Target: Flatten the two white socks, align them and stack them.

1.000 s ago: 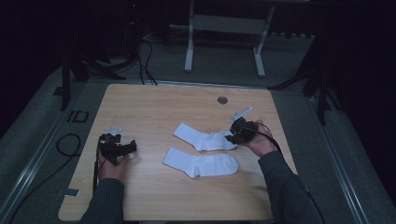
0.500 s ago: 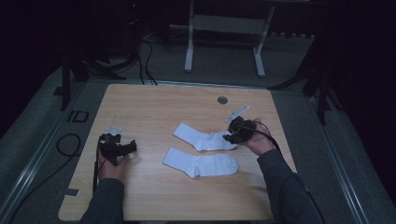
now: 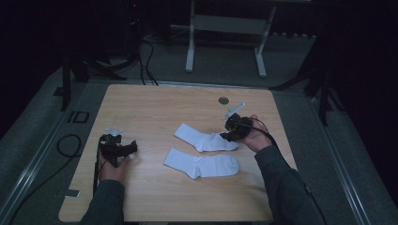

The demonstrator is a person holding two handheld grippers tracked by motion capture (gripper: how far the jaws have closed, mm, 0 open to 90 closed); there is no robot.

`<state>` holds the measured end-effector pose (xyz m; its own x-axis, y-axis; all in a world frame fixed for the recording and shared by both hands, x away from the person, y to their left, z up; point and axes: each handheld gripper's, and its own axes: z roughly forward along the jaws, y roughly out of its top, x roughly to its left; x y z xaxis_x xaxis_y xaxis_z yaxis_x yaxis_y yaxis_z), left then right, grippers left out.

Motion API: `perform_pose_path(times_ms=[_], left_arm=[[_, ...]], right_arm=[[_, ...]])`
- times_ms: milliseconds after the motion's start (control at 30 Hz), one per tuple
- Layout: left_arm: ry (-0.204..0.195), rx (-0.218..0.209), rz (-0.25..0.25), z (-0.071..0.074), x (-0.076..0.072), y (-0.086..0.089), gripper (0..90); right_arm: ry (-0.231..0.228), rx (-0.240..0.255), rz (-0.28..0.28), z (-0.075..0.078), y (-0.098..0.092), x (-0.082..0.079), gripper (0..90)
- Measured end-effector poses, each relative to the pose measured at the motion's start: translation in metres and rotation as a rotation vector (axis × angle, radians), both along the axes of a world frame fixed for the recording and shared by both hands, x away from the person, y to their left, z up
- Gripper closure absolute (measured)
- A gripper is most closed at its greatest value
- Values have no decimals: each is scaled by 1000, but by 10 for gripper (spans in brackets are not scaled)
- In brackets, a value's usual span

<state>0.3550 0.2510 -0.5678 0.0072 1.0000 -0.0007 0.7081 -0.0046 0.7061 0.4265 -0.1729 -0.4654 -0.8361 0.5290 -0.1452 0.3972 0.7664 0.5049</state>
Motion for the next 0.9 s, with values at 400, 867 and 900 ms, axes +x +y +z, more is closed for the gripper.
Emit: perform_pose_path(times_ms=[400, 867, 900], left_arm=[[0, 0, 0, 0, 0, 0, 143], [0, 0, 0, 0, 0, 0, 143], [0, 0, 1, 0, 0, 0, 143]], right_arm=[[-1, 1, 27, 0, 5, -2, 550], [-1, 13, 28, -4, 2, -4, 540], [0, 12, 27, -5, 2, -4, 541]])
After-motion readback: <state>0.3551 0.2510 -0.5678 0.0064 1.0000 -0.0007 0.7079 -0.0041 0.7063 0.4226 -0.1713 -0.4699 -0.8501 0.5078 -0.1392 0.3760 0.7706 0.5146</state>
